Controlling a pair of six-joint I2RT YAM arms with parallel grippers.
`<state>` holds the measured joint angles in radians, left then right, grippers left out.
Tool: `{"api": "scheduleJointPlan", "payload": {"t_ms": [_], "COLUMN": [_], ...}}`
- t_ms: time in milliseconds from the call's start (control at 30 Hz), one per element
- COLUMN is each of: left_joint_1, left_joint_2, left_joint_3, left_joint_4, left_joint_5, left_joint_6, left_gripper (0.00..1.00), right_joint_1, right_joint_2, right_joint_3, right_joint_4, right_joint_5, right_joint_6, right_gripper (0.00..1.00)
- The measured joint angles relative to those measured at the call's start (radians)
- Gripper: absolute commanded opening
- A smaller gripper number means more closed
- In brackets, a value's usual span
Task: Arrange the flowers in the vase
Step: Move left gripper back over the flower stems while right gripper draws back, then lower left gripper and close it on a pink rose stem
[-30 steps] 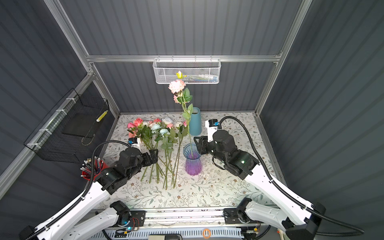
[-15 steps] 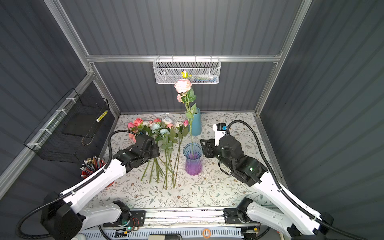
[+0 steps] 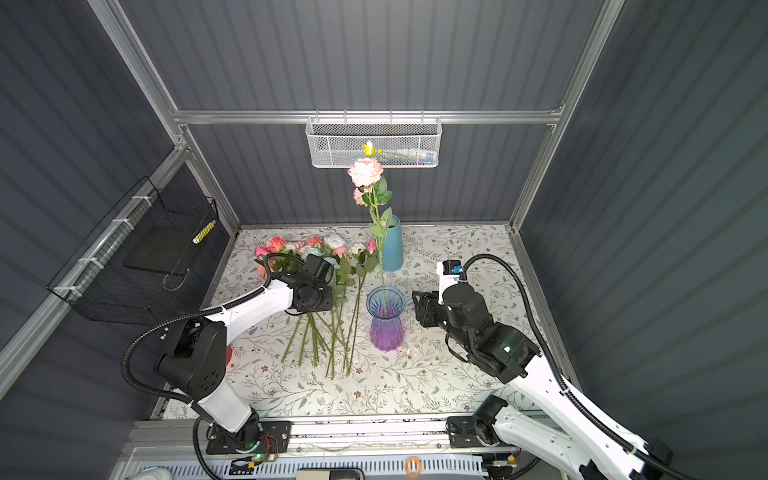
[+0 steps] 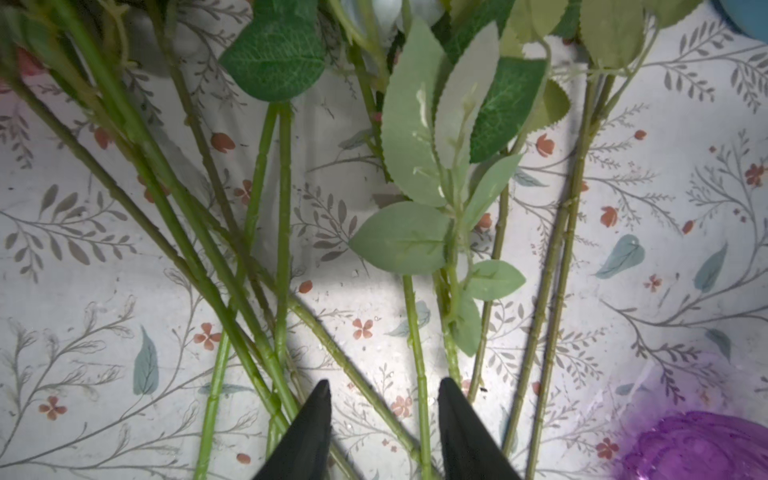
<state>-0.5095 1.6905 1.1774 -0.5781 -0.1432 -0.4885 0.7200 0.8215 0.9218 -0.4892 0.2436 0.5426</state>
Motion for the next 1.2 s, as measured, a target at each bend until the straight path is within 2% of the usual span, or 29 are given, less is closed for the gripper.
{"api": "scheduleJointPlan", "payload": {"t_ms": [100, 300, 533, 700, 900, 1033, 1200], "left_joint_1": [-0.039, -0.171, -0.163, -0.158, -0.157, -0.165, -0.198], "left_joint_2": [0.036, 0.142, 0.309, 0.311, 0.123, 0.022, 0.002], "left_joint_3": [0.082, 0.248, 0.345, 0.344, 0.155, 0.045, -0.06], "left_joint_4": [-0.037, -0.069, -0.089, -0.137, -0.142, -0.134, -0.105], "left_joint_5": [0.0, -0.005, -0.037, -0.123, -0.124, -0.032, 0.057], "left_joint_6": [0.029, 0.061, 0.07, 0.057, 0.034, 0.032, 0.028], "left_gripper": [0.46, 0.46, 0.44, 0.45, 0.47, 0.46, 0.4], "right_joint_1": [-0.034, -0.143, -0.225, -0.23, -0.231, -0.235, -0.235], "right_joint_2": [-0.005, 0.002, 0.039, 0.024, -0.019, -0.008, 0.016], "right_joint_3": [0.0, -0.008, -0.03, -0.051, -0.103, -0.109, -0.116], "right_joint_4": [-0.008, 0.004, 0.017, 0.024, 0.027, 0.033, 0.063], "right_joint_5": [-0.005, -0.058, -0.138, -0.163, -0.167, -0.177, -0.196], "right_joint_6": [-0.001, 0.0, 0.004, 0.026, 0.048, 0.053, 0.068], "right_gripper": [0.57, 0.57, 0.57, 0.57, 0.57, 0.57, 0.56]}}
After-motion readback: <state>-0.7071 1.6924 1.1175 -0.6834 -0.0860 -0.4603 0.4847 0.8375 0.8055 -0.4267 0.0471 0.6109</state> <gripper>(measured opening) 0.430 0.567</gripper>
